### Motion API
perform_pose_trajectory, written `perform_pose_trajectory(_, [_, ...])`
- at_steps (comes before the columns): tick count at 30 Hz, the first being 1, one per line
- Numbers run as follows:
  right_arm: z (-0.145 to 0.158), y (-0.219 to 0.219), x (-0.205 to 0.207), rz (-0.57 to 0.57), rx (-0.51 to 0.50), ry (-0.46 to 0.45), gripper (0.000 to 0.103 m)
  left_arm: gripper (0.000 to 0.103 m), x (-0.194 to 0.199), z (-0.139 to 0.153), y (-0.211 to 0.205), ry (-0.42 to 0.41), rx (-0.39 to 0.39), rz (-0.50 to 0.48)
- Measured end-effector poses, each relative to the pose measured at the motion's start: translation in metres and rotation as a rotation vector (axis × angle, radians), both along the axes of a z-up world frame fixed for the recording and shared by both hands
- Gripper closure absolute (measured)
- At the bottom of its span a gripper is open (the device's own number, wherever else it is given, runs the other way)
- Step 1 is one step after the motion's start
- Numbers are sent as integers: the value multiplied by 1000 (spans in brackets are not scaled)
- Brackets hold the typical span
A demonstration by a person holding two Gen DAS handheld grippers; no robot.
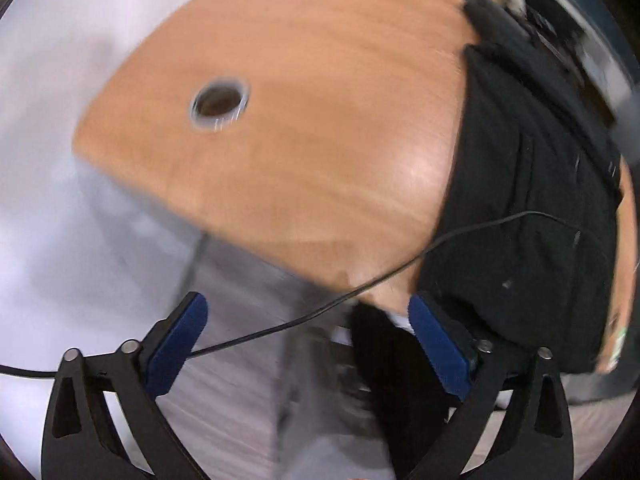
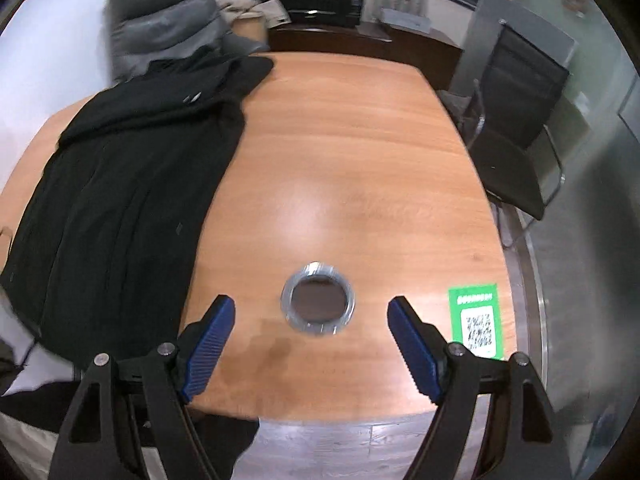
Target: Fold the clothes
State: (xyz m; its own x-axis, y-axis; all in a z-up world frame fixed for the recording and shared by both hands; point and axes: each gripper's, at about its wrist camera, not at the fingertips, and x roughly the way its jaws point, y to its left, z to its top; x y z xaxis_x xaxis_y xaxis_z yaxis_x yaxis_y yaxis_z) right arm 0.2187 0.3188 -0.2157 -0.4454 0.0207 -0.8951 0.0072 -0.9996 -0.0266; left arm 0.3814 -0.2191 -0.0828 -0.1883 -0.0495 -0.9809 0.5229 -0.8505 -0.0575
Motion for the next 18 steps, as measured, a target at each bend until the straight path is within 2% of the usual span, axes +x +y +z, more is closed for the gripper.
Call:
perform_pose_trajectory(2, [-1,6,21,42,27,-13,21,6,27,4,-6,31,49,86])
perform_pose_trajectory(6, [-3,47,55,0,52,-26,21,6,87,27,-28,51,30,235])
perform_pose_trajectory(8, [0,72,66,-41,60,-17,21,5,104,37,-42,35,-8,276])
perform_pose_trajectory(11, [4,86,71,-60,47,12,21,5,103,43,-41,16,-61,226])
perform_pose_trajectory(14, [0,79,70,-22,49,26,21,5,74,39,-31,12,-82,125])
perform_pose_trajectory(18, [-9,67,70,-1,17,21,21,5,15,7,12,-7,-34,-91])
